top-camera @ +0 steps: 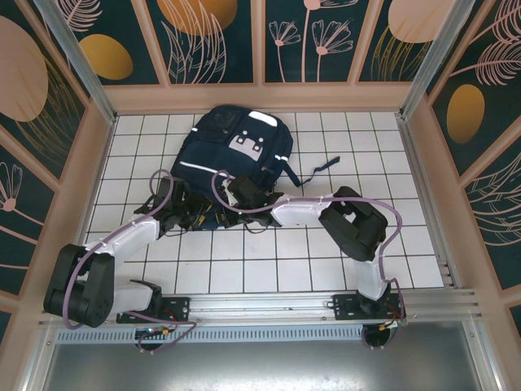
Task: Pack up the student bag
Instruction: Zip the student bag at the top-center of the table.
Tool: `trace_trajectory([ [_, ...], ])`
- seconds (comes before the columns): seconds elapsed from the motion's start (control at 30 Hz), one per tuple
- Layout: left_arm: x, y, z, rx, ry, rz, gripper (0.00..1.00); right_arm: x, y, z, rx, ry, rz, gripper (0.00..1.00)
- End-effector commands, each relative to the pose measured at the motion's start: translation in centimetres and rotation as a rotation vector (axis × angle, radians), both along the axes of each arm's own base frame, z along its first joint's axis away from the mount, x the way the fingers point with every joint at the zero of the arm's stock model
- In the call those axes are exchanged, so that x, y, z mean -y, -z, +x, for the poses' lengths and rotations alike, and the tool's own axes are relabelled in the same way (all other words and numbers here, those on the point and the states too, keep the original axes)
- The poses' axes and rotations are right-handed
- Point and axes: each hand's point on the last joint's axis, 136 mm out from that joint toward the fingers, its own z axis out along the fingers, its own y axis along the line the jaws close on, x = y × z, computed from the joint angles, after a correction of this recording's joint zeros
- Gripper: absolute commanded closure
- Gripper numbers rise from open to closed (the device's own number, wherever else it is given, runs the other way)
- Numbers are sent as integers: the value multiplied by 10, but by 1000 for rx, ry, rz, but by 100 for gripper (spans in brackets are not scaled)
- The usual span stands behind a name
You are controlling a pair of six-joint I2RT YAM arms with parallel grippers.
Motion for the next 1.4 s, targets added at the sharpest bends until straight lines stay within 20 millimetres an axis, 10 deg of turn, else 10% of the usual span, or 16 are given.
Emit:
trace_trajectory([
  [0.0,9,-6,2,21,38,-19,72,22,1,10,117,79,-159,100],
  [0.13,3,-6,2,17,24,12,100,38,-7,11,159,139,-230,100],
  [0.57,-20,-16,2,40,-16,137,100,162,11,48,172,437,-497,100],
  [0.83,-24,-41,-2,88,-7,151,100,225,22,112,205,554,-554,100],
  [1.2,-23,-53,-14,113,20,127,100,283,27,183,136,718,-537,100],
  [1.37,2,-65,-9,154,50,20,100,269,8,183,139,657,-433,89],
])
